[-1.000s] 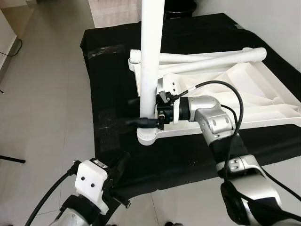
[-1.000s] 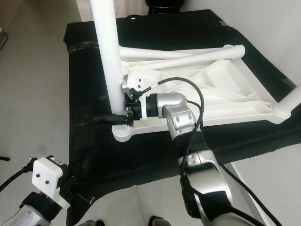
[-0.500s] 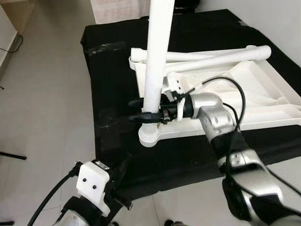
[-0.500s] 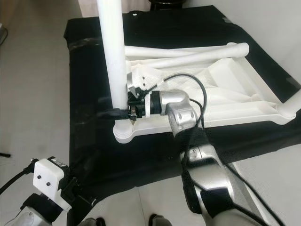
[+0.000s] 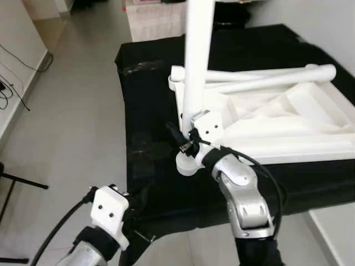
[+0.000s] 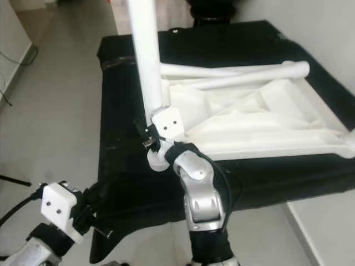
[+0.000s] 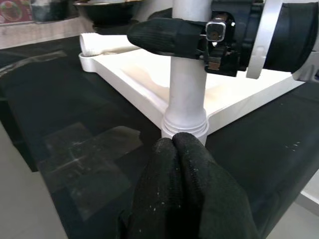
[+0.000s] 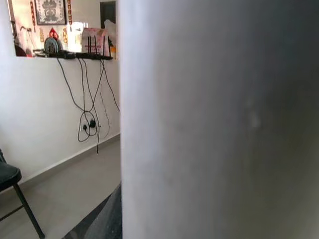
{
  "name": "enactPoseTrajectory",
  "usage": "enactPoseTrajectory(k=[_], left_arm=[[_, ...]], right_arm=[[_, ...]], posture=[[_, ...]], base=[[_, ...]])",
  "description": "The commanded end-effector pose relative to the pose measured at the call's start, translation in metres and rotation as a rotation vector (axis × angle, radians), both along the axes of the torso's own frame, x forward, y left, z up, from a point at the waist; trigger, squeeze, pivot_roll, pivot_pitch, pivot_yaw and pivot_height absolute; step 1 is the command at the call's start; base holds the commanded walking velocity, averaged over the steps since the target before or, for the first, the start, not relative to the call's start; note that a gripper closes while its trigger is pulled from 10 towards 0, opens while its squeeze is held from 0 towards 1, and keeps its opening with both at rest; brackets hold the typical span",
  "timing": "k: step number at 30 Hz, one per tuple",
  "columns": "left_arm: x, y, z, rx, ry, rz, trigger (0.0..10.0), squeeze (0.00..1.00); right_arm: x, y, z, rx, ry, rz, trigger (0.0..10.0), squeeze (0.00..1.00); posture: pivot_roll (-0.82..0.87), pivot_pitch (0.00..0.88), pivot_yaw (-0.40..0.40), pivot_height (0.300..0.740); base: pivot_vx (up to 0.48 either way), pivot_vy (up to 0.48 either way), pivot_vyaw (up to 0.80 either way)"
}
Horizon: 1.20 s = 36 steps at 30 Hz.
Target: Building children table
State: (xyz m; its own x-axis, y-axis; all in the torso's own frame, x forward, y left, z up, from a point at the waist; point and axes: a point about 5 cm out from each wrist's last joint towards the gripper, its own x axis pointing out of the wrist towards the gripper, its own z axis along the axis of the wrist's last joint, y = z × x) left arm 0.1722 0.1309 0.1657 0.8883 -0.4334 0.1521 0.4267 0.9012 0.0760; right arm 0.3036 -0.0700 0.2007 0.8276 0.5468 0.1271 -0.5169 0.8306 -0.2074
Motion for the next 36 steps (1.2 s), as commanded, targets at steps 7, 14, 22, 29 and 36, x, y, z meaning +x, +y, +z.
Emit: enactPoseTrajectory(k=[7,14,22,29,36], left_arm=[[0.003,0.005,-0.003,0.005,0.003,0.036,10.0,0.0],[0.003,0.002,-0.002,0.002,0.004,0.023,10.0,0.0],[-0.004,0.0,0.0,0.004,0.003,0.026,10.0,0.0],[-0.008,0.0,0.0,0.009,0.01,0.024,10.0,0.0],[-0.011,-0.001,0.0,0.012,0.017,0.02,10.0,0.0]], right_arm=[[0.015,-0.007,0.008,-0.004,0.087,0.2,10.0,1.0],[0.016,-0.016,0.04,-0.054,0.047,0.588,10.0,1.0],[0.045,-0.033,0.047,-0.206,0.083,0.808,10.0,0.0],[0.054,-0.033,0.06,-0.14,0.12,0.9,10.0,0.0],[0.058,-0.041,0.061,-0.136,0.163,1.031,0.0,0.0]], posture=[[0.06,0.157,-0.01,0.74],[0.08,0.162,-0.02,0.74],[0.13,0.19,-0.03,0.74],[0.14,0.199,-0.028,0.74],[0.14,0.214,-0.028,0.74]], base=[[0.0,0.0,0.0],[0.0,0.0,0.0],[0.0,0.0,0.0],[0.0,0.0,0.0],[0.0,0.0,0.0]])
